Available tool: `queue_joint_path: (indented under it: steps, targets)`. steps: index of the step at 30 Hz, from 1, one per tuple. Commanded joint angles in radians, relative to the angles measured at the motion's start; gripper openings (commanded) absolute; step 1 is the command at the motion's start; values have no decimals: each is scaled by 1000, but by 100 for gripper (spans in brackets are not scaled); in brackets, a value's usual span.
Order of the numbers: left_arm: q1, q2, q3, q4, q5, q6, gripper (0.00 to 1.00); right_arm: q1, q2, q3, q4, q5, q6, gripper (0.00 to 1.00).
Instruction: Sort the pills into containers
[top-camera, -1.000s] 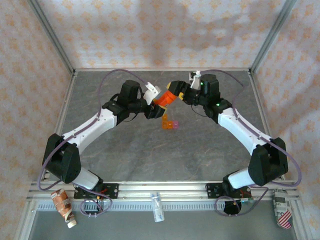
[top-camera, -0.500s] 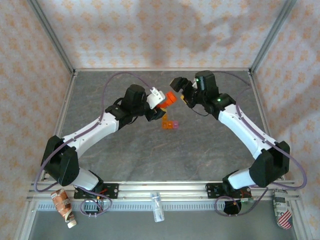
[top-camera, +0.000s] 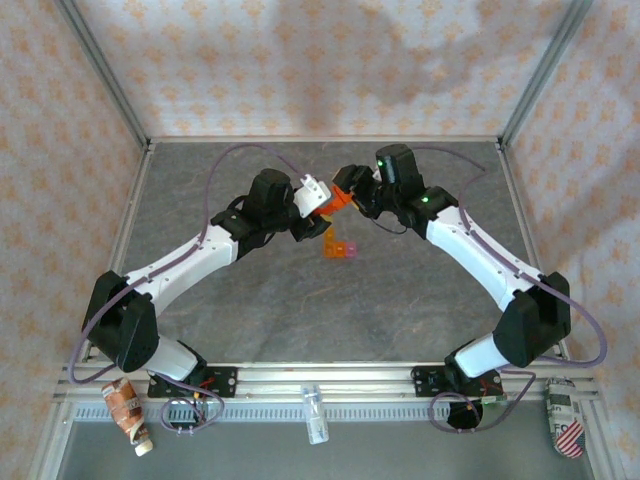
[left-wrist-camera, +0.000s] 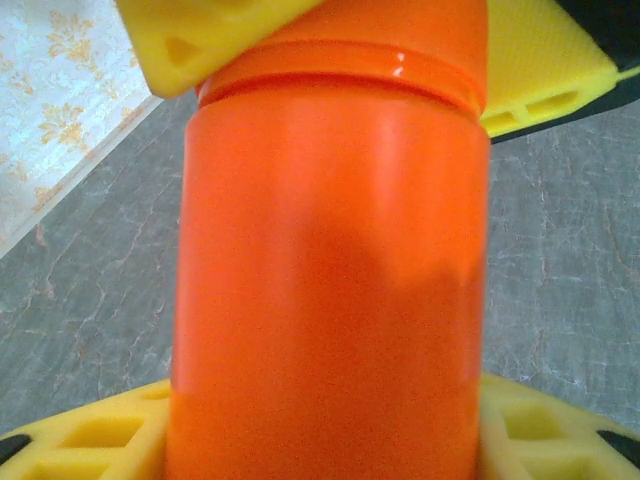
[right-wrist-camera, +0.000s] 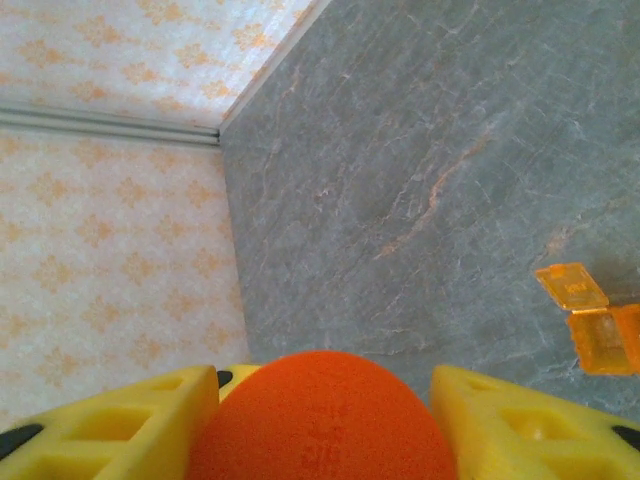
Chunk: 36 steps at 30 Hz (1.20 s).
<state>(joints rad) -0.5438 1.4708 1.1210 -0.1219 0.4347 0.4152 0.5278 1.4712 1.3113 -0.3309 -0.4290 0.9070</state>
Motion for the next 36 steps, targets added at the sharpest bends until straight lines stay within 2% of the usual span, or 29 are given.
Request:
queue_joint_path:
  steps: [1,3,7,11,17,21,24,25,27,29,31,36]
  targets:
    - [-12,1,14,50,-10,7,0,5,-7,0,40,-5,-6,47]
    - [-11,2,15,45,-2,5,0,6,-16,-12,55,2,-17,42]
    - [-10,0,49,-31,46,22,0,-15,-38,-74,170,-15,-43,41]
    - [2,-3,88,-112,153,5,0,-72,-66,-133,319,-84,-130,39]
    - [54,-6,101,-58,399,-156,0,-132,-77,-180,490,-336,-328,42]
    - [79,-4,90,11,490,-257,0,-132,-84,-161,473,-390,-386,41]
    - [82,-9,82,22,477,-262,0,-135,-91,-144,429,-350,-393,42]
    - [81,-9,80,21,465,-259,0,-134,-87,-134,414,-338,-380,45]
    - [82,-9,75,22,416,-246,0,-134,-91,-120,384,-295,-351,69]
    - [81,-12,64,25,344,-221,0,-135,-106,-98,314,-211,-312,81]
    - [79,-16,54,21,271,-182,0,-134,-123,-82,252,-141,-258,86]
    - [39,-10,47,-23,92,-37,0,-133,-124,-49,105,-25,-73,87]
